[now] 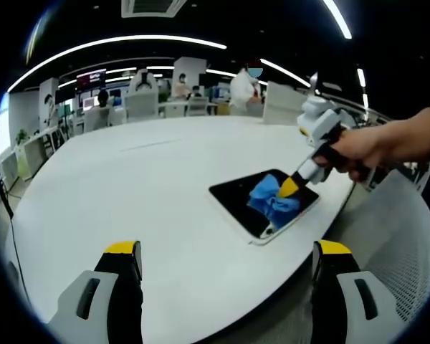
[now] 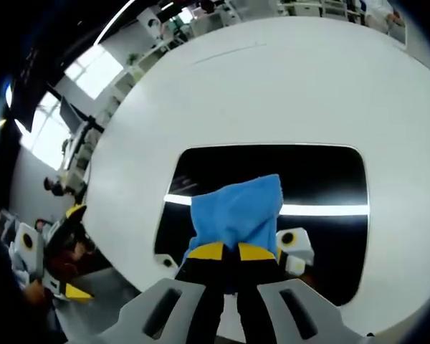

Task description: Wipe the mirror surface with the cleaning cloth until all visible marks leave the cleaned area.

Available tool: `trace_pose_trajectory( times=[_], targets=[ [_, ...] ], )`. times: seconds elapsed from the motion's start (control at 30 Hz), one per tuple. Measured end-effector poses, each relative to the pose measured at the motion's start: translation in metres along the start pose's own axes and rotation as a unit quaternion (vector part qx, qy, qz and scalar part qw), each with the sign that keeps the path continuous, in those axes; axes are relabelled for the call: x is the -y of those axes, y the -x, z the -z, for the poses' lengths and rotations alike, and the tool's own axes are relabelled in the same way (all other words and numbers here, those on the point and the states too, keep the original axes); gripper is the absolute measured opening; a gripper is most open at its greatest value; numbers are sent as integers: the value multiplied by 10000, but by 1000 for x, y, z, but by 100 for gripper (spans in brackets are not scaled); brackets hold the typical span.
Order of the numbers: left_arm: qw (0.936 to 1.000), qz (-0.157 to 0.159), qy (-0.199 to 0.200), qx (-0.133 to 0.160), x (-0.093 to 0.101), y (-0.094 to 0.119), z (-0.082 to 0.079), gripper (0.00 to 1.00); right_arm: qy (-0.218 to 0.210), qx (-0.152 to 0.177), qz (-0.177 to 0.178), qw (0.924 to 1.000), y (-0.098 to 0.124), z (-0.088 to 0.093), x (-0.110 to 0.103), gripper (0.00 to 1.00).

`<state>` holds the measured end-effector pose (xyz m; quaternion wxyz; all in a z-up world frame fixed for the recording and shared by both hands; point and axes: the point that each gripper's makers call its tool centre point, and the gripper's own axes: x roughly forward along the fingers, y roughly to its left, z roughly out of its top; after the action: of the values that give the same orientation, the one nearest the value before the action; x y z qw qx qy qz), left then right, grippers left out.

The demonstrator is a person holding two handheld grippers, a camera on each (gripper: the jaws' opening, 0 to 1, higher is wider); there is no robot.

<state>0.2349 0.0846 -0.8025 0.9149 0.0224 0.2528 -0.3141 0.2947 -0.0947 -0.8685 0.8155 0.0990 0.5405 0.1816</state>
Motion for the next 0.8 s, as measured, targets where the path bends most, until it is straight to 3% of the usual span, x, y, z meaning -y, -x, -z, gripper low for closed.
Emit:
trace_pose_trajectory(
  times=[0.8],
  targets=[
    [10000,35,-12,-67,1,-1,2,99,240,68,206,9995,-14,-46,17,0]
  ],
)
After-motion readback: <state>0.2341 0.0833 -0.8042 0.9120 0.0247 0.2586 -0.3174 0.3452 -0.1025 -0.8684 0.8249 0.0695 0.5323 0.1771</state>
